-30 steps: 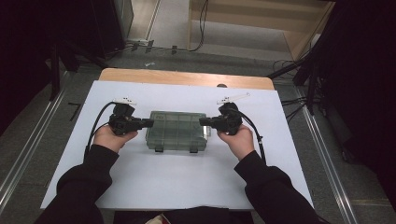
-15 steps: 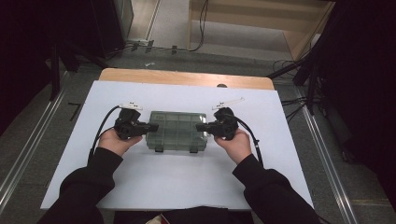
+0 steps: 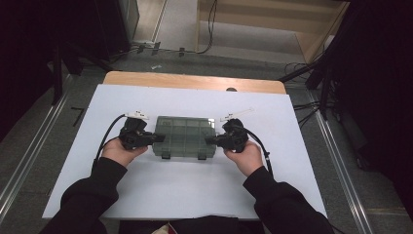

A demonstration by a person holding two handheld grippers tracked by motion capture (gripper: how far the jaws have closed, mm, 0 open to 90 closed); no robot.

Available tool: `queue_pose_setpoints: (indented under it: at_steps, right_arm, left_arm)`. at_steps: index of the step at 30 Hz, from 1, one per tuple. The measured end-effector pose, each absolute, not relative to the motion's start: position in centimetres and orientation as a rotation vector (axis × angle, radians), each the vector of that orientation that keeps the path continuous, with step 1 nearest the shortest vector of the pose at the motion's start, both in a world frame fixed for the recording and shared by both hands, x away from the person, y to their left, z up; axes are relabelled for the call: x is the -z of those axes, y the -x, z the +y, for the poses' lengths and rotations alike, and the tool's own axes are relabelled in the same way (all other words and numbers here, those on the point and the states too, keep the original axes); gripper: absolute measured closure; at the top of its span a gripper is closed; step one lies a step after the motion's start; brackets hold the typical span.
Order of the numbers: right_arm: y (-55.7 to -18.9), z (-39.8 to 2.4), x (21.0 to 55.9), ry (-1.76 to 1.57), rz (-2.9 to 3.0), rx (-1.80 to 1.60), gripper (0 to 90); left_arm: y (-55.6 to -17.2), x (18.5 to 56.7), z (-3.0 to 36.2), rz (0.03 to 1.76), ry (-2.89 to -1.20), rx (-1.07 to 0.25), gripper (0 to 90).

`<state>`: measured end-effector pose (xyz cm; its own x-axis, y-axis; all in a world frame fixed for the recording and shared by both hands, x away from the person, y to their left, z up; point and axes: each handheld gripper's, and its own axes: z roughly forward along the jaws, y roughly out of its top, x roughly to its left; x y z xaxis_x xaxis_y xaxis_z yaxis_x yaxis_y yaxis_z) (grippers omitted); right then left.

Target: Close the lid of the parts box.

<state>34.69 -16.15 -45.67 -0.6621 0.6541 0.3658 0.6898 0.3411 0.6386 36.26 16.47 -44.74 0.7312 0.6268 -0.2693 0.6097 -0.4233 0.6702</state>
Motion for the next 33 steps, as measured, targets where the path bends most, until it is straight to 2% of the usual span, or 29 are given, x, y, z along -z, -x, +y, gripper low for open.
queue_pose_setpoints:
  at_steps: [8,20,25,28,30,33]
  right_arm:
    - [-34.6,-15.7,46.6,1.265,-2.627,1.141,87.0]
    - [-34.4,-15.1,47.2,1.193,-2.611,1.220,86.7]
    - [-34.7,-15.4,47.4,1.191,-2.545,1.230,83.2]
    - [-34.8,-15.5,47.3,1.181,-2.522,1.230,74.4]
    - [-34.7,-15.6,47.0,1.194,-2.532,1.230,66.5]
    - [-34.6,-16.0,46.6,1.220,-2.536,1.248,59.7]
  left_arm:
    - [-36.4,45.9,16.2,0.936,-2.162,-0.003,87.5]
    - [-36.3,46.2,16.2,0.896,-2.140,0.008,83.2]
    - [-36.4,46.2,16.0,0.915,-2.105,0.066,72.0]
    - [-36.3,46.1,15.9,0.932,-2.091,0.098,61.9]
    - [-36.1,45.9,15.8,0.933,-2.098,0.076,55.5]
    - [-35.9,45.9,15.5,0.920,-2.106,0.066,47.9]
